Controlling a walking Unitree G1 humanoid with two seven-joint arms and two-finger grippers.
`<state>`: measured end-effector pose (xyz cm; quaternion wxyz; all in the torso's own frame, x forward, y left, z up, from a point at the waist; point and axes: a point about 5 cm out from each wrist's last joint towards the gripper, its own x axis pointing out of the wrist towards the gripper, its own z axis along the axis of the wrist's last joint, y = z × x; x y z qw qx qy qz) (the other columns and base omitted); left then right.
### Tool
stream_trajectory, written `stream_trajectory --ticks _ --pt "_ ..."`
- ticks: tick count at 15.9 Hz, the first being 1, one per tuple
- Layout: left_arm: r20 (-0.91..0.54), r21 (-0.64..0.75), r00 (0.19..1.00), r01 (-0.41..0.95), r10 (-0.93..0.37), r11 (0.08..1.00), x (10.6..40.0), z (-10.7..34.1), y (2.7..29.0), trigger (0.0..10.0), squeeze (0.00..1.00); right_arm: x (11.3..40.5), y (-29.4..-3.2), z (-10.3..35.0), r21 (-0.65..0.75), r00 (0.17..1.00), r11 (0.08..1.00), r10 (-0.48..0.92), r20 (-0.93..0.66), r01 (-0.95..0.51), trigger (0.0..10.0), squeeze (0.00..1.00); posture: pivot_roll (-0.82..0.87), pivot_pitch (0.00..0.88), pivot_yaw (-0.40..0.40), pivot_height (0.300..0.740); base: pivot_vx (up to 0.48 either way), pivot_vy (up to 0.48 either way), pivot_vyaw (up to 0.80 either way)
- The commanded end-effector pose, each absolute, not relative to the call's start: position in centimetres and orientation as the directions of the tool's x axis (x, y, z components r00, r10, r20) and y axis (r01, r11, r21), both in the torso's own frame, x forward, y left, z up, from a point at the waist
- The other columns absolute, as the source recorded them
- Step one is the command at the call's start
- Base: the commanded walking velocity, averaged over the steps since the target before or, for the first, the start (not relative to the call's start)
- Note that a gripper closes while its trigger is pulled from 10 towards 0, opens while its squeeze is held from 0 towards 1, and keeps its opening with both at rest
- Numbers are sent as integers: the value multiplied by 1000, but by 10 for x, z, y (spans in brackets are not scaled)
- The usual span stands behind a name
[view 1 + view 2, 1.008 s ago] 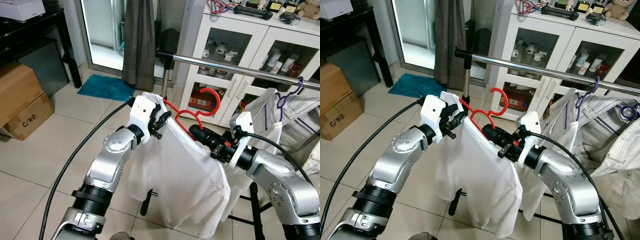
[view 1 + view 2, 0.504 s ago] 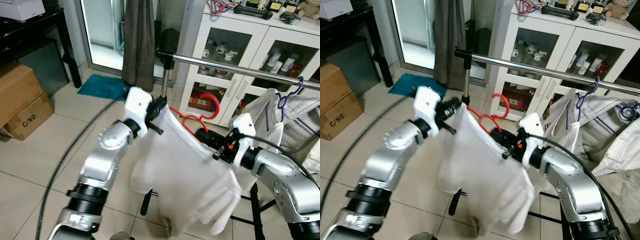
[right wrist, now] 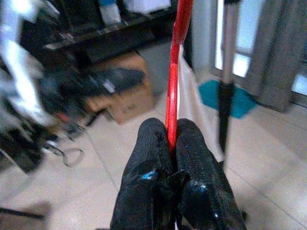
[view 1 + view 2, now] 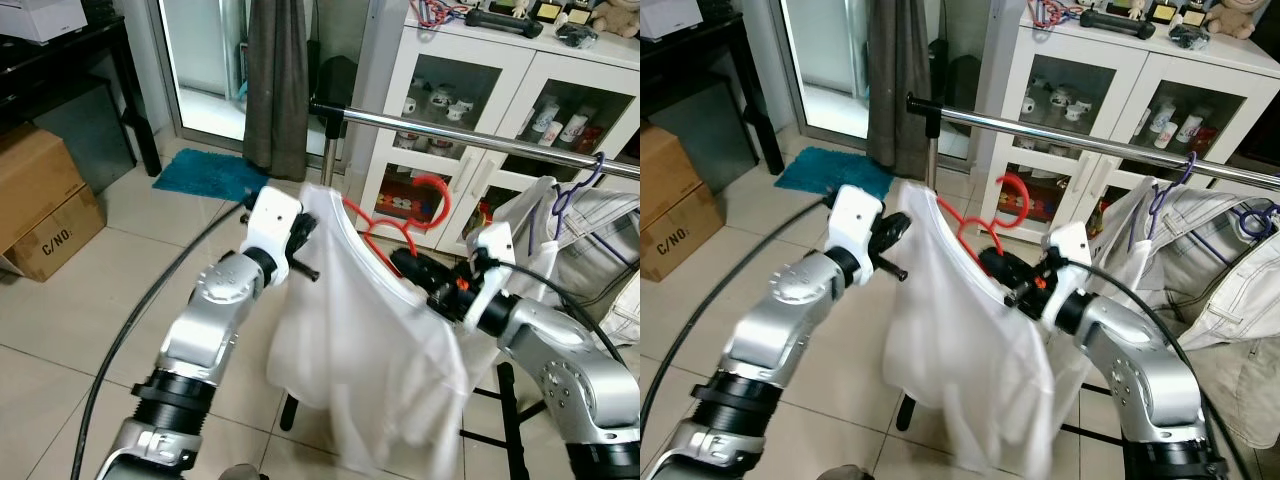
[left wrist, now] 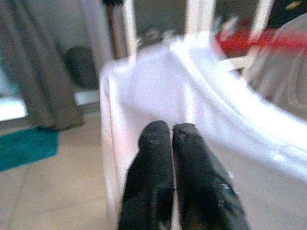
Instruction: Hang hanger
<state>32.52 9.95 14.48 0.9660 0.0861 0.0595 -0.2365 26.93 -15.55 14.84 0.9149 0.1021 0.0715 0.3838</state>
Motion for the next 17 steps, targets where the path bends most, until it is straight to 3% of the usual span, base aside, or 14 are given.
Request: stream_trajectory --ticks 1,6,12,13,14,15,17 --pt "-144 157 896 439 -420 885 330 152 96 10000 1000 271 -156 162 248 688 665 726 7 -705 10000 0 89 0 -59 740 0 0 0" --pt "22 146 881 465 -473 873 332 182 70 10000 1000 269 -140 158 299 613 584 790 3 -755 10000 0 78 0 -48 740 0 0 0" --pt "-6 157 909 412 -417 897 334 178 69 10000 1000 273 -138 165 290 585 556 811 17 -779 10000 0 74 0 -50 740 0 0 0" --pt "-16 130 920 391 -393 911 337 176 72 10000 137 272 -138 167 286 572 543 820 22 -790 10000 0 75 0 -52 740 0 0 0" --pt "-22 103 919 393 -393 914 338 174 73 10000 0 271 -138 168 285 564 535 825 25 -795 10000 0 75 0 -52 740 0 0 0" --pt "-18 89 914 406 -406 910 338 174 73 10000 0 271 -138 168 284 564 535 826 23 -796 10000 0 75 0 -57 740 0 0 0" --pt "-18 91 831 555 -556 827 327 176 61 10000 0 272 -140 167 272 565 543 825 5 -795 10000 0 75 0 -57 740 0 0 0"
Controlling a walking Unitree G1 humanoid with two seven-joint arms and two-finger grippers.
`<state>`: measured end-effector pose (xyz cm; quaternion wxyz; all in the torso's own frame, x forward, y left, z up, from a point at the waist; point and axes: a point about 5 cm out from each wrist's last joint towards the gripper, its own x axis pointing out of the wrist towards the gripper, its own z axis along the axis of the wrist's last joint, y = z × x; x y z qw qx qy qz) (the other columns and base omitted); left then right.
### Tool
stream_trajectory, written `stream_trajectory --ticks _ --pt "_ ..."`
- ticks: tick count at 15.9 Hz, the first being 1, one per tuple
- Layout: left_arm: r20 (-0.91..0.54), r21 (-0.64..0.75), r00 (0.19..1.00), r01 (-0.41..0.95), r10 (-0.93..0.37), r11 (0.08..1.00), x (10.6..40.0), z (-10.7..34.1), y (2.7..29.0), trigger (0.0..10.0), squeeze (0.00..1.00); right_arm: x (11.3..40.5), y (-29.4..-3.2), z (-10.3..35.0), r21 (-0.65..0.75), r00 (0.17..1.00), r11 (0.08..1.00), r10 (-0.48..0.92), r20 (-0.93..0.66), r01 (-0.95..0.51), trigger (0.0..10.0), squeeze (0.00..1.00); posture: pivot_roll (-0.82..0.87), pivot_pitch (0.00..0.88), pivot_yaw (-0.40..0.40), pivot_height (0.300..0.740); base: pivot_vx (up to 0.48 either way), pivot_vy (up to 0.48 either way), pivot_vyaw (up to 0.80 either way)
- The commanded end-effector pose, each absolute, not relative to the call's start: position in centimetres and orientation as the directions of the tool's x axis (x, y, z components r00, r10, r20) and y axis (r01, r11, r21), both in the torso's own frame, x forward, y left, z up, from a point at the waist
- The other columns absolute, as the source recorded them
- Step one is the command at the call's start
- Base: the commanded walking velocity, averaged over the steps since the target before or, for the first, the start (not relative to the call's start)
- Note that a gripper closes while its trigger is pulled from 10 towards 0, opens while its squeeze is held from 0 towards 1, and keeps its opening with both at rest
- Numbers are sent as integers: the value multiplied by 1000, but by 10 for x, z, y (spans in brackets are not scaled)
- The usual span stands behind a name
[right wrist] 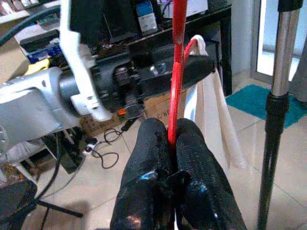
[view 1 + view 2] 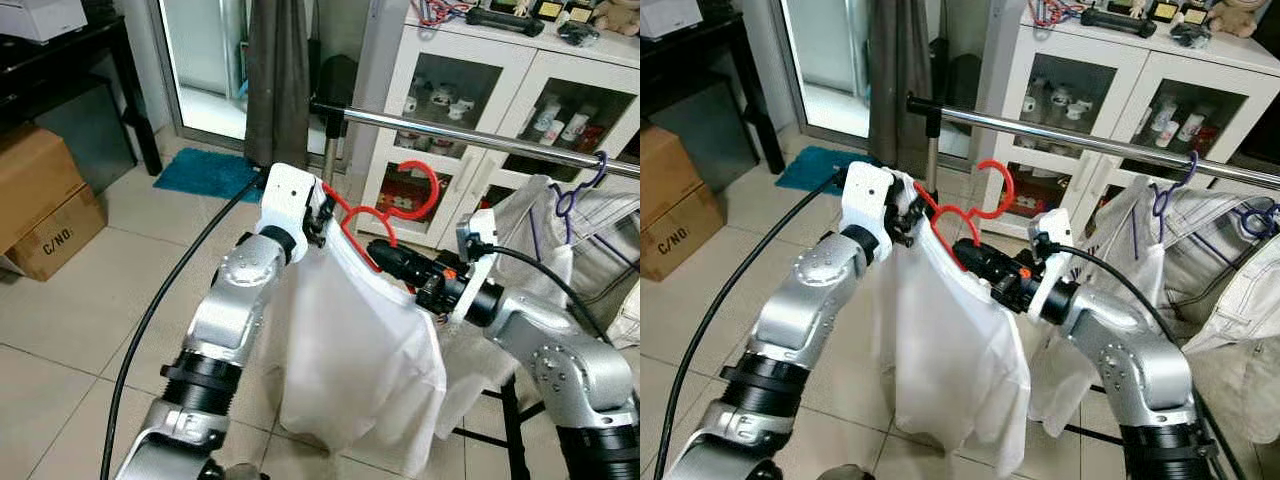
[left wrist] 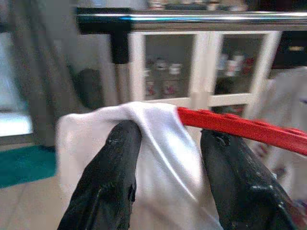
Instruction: Hang hanger
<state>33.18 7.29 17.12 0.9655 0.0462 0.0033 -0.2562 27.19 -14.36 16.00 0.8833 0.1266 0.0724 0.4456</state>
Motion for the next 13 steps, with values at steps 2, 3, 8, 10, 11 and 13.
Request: stream_trajectory --ticks 2,3,8,10,11,13 --pt "-43 110 820 571 -570 813 322 173 61 10000 0 273 -141 168 269 565 544 825 4 -795 10000 0 75 0 -57 740 0 0 0" --pt "-44 103 828 561 -559 822 320 173 63 10000 0 274 -142 168 268 565 544 825 5 -796 10000 0 81 0 -62 740 0 0 0" --pt "-69 95 912 409 -404 907 339 168 83 10000 0 272 -139 170 271 515 493 857 12 -827 10000 0 89 0 -68 740 0 0 0" --pt "-69 89 915 403 -398 911 340 169 84 6275 0 272 -141 171 267 520 499 854 9 -825 10000 0 86 0 -67 740 0 0 0" --pt "-69 88 909 415 -410 905 337 170 82 0 0 273 -145 171 263 528 509 849 5 -820 10000 0 86 0 -66 740 0 0 0" --pt "-62 95 902 431 -427 897 333 171 78 0 0 275 -148 171 259 537 518 844 3 -815 10000 0 87 0 -67 740 0 0 0"
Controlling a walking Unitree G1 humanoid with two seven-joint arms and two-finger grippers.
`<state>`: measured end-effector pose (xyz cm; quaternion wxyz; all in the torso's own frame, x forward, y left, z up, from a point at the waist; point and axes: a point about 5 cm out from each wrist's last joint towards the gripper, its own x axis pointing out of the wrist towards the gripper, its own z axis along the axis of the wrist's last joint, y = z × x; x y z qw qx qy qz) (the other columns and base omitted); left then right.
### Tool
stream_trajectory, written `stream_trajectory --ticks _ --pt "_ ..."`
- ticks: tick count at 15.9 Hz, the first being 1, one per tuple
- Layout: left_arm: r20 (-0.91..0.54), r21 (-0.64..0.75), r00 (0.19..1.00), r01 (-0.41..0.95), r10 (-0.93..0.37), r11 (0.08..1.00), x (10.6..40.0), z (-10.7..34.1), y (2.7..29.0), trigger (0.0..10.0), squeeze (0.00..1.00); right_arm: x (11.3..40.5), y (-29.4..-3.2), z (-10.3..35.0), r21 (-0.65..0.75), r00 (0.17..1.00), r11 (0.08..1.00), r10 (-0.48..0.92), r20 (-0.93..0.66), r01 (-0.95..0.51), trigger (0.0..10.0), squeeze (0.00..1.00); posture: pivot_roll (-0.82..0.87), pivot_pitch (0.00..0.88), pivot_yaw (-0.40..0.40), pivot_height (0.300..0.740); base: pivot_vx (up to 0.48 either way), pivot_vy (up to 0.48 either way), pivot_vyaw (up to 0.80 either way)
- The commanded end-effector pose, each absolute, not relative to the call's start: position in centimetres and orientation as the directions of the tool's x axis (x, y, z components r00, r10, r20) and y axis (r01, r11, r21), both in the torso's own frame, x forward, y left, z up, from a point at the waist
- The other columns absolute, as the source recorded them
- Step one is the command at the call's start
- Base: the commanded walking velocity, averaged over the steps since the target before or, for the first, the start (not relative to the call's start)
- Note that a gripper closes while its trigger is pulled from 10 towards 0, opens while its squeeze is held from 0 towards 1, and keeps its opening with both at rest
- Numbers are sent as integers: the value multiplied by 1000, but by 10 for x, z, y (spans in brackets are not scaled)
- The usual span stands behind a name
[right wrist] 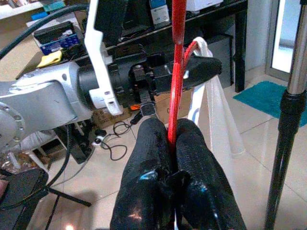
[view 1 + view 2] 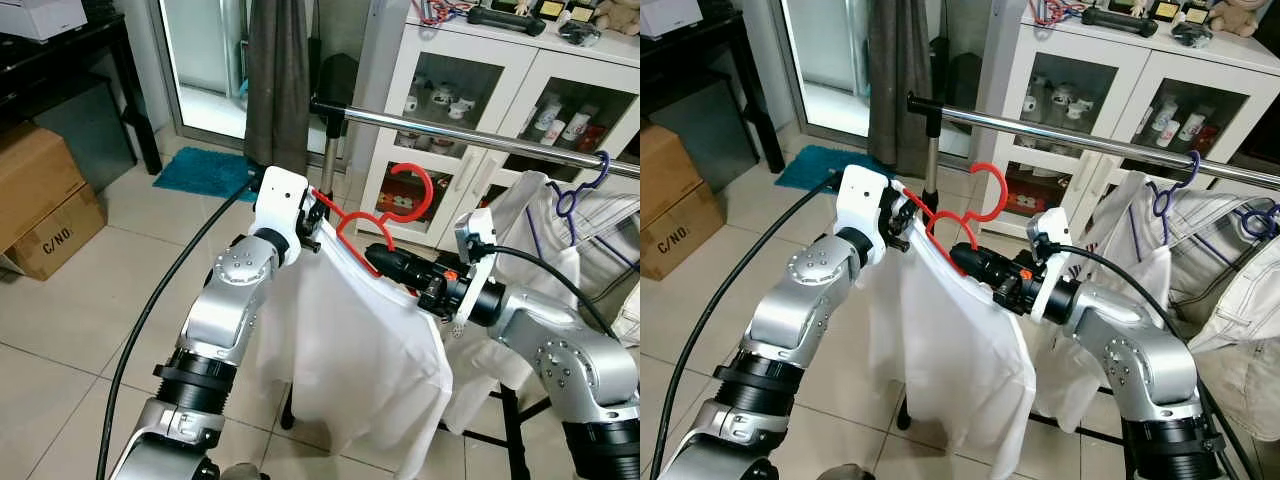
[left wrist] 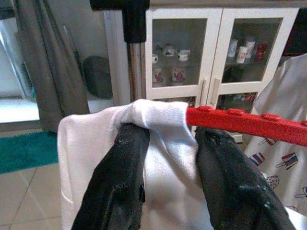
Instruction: Hang hanger
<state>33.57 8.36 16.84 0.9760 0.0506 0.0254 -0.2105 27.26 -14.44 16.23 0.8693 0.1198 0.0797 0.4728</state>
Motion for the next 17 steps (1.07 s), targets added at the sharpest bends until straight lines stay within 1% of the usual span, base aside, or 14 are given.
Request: stream_trajectory --ticks 1,4,6,9,17 --pt "-57 96 898 440 -436 893 331 173 74 0 0 276 -149 171 258 544 525 839 2 -811 10000 0 87 0 -67 740 0 0 0" --pt "-60 94 888 459 -456 883 324 172 67 0 0 279 -153 171 258 558 539 830 2 -802 10000 0 92 0 -67 740 0 0 0" --pt "-87 86 904 426 -419 901 321 166 71 0 0 280 -153 171 263 556 535 831 7 -803 10000 0 94 0 -70 740 0 0 0" --pt "-107 80 928 366 -357 927 325 162 81 0 0 279 -153 171 263 535 515 845 7 -816 10000 0 97 0 -71 740 0 0 0" --pt "-113 65 938 335 -327 940 328 162 93 0 0 280 -154 171 256 524 504 852 8 -825 10000 0 99 0 -74 740 0 0 0"
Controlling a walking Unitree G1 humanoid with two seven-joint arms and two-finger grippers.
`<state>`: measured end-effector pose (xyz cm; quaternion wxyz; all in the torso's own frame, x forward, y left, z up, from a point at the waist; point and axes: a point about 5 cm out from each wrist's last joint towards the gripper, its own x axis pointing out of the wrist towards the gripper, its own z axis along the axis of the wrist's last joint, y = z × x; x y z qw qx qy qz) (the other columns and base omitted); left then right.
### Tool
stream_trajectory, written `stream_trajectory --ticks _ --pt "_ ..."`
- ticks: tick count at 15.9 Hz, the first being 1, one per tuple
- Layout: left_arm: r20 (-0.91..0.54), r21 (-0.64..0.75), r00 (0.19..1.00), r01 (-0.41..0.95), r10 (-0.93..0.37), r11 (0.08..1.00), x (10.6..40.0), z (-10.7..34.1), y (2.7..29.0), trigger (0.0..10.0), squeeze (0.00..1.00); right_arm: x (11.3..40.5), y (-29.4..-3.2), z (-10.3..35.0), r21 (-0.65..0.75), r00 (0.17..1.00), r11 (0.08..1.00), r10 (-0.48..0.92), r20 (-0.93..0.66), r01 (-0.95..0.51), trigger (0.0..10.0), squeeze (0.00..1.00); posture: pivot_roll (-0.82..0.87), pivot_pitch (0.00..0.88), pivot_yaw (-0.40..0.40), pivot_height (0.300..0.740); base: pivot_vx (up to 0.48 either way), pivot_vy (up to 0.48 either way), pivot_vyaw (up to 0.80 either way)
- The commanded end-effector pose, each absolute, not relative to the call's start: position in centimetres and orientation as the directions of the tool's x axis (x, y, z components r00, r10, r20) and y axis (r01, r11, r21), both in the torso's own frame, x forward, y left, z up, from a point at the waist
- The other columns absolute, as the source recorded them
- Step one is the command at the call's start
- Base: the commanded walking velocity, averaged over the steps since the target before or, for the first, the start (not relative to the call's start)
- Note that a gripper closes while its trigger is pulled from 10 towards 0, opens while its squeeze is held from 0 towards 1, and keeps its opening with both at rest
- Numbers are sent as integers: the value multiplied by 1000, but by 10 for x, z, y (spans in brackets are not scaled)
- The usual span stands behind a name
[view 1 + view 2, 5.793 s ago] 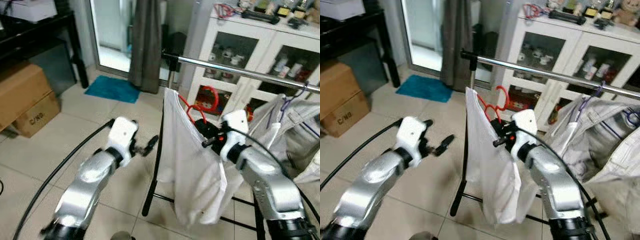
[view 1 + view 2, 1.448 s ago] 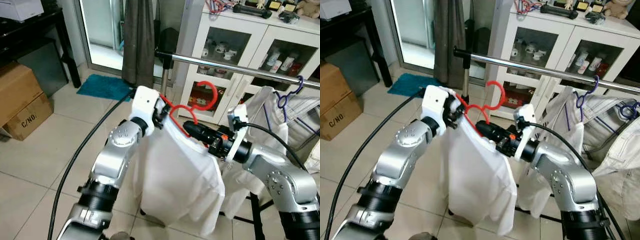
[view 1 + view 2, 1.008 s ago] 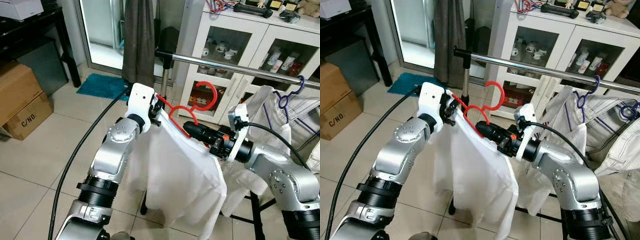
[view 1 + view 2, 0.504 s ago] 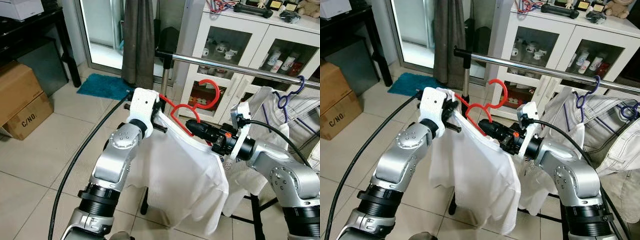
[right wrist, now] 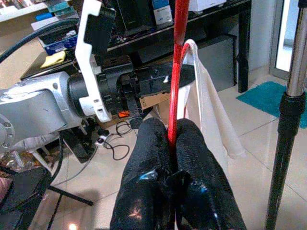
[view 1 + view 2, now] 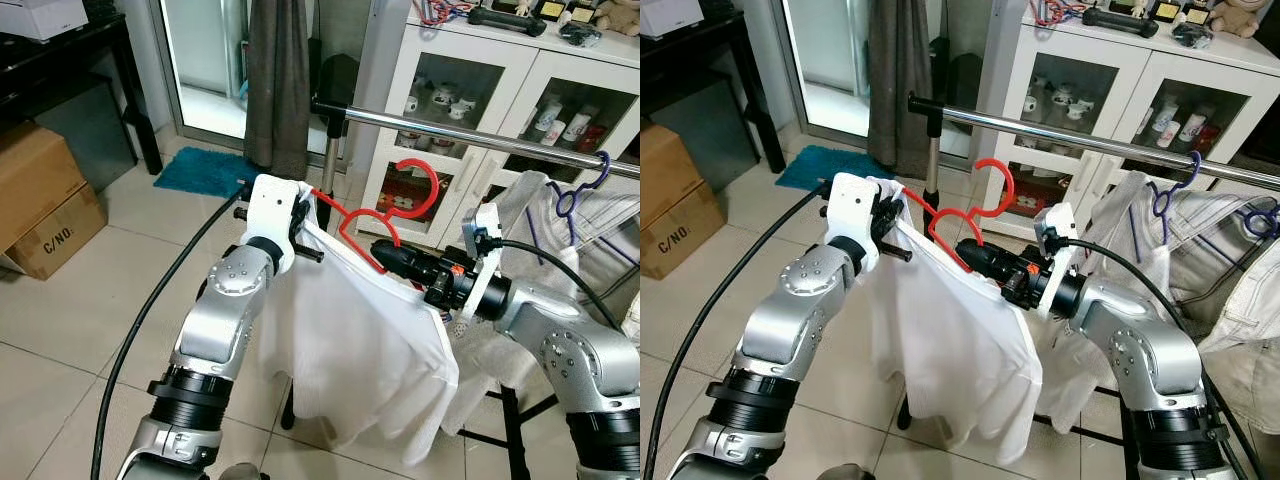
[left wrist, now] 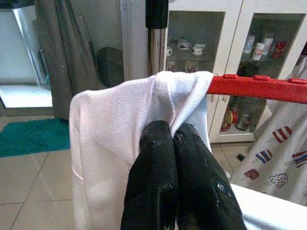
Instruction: Hang hanger
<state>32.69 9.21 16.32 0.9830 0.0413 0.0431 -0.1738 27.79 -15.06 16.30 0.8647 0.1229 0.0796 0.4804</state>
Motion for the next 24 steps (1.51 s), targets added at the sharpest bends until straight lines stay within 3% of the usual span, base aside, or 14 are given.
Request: stream_trajectory --ticks 1,5,9,11,17,20,21,24 --pt "-105 61 939 335 -328 940 328 163 94 0 0 280 -154 171 254 525 507 851 6 -824 10000 0 100 0 -76 740 0 0 0" --pt "69 -29 900 434 -431 900 328 203 99 0 0 278 -165 147 106 570 602 790 -226 -791 10000 0 101 0 -89 740 0 0 0" --pt "130 -38 903 417 -409 908 335 236 116 0 0 267 -173 144 86 558 593 791 -251 -801 10000 0 96 0 -70 740 0 0 0" --pt "116 -50 930 356 -348 933 343 242 135 0 0 258 -179 145 75 531 564 807 -258 -822 10000 0 91 0 -51 740 0 0 0" --pt "-51 111 999 -13 19 994 361 196 209 0 0 239 -190 179 201 477 466 879 3 -861 10000 0 83 0 -34 740 0 0 0" --pt "-72 30 984 167 -165 985 355 184 180 0 0 252 -190 188 261 595 553 794 122 -791 10000 0 79 0 -32 740 0 0 0" --pt "-26 -45 901 432 -433 901 339 186 132 0 0 268 -184 189 316 712 646 681 174 -695 10000 0 81 0 -34 740 0 0 0" --pt "-5 -90 737 673 -676 734 311 184 79 0 0 283 -173 191 373 797 707 559 226 -602 10000 0 85 0 -36 740 0 0 0"
